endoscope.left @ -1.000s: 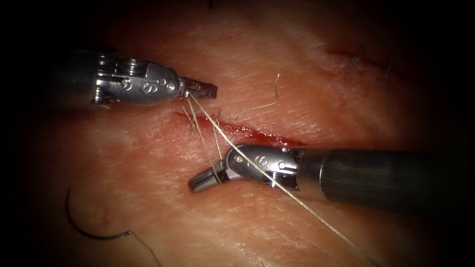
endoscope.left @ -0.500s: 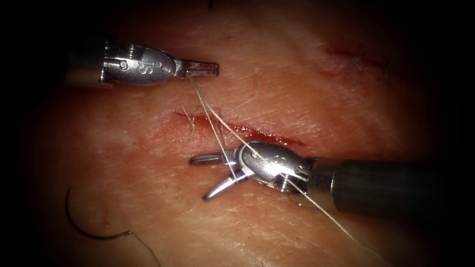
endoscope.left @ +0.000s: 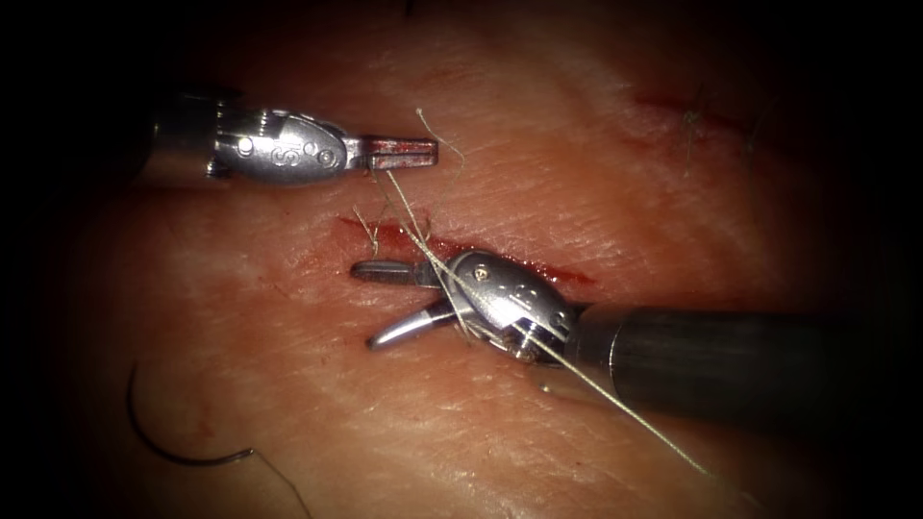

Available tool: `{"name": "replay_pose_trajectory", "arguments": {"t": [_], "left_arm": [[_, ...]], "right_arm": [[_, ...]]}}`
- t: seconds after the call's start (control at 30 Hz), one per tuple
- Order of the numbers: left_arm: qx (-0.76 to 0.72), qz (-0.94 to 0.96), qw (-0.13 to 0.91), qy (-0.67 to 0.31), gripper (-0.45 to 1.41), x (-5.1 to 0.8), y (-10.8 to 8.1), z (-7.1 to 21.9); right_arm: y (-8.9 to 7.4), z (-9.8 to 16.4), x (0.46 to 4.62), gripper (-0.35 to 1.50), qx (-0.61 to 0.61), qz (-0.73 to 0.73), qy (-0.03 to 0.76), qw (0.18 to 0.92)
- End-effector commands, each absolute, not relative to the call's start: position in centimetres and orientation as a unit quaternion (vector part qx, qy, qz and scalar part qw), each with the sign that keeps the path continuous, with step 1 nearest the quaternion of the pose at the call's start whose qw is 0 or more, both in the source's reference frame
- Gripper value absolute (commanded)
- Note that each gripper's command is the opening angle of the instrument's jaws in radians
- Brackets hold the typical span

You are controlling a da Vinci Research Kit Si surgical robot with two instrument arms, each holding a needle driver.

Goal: Wound Closure

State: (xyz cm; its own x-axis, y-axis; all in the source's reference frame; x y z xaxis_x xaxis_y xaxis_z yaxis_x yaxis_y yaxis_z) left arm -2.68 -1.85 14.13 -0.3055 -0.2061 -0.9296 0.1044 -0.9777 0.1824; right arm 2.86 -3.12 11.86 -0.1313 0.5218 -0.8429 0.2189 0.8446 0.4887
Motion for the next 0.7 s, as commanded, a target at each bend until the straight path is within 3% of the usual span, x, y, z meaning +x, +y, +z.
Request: {"name": "replay_pose_trajectory", "arguments": {"t": [0.03, 0.23, 0.7], "left_arm": [[0.582, -0.806, 0.098, -0.044, -0.45, -2.73, -1.85, 14.19], [0.584, -0.804, 0.101, -0.047, -0.45, -2.55, -1.87, 14.45], [0.588, -0.801, 0.104, -0.044, -0.45, -2.58, -2.14, 14.34]], "right_arm": [[-3.15, 11.89, 2.91, 0.73, 0.251, 0.124, 0.742, 0.609], [-3.14, 11.79, 2.89, 0.59, 0.247, 0.138, 0.752, 0.595], [-2.84, 11.86, 2.72, 0.59, 0.202, 0.186, 0.745, 0.608]]}}
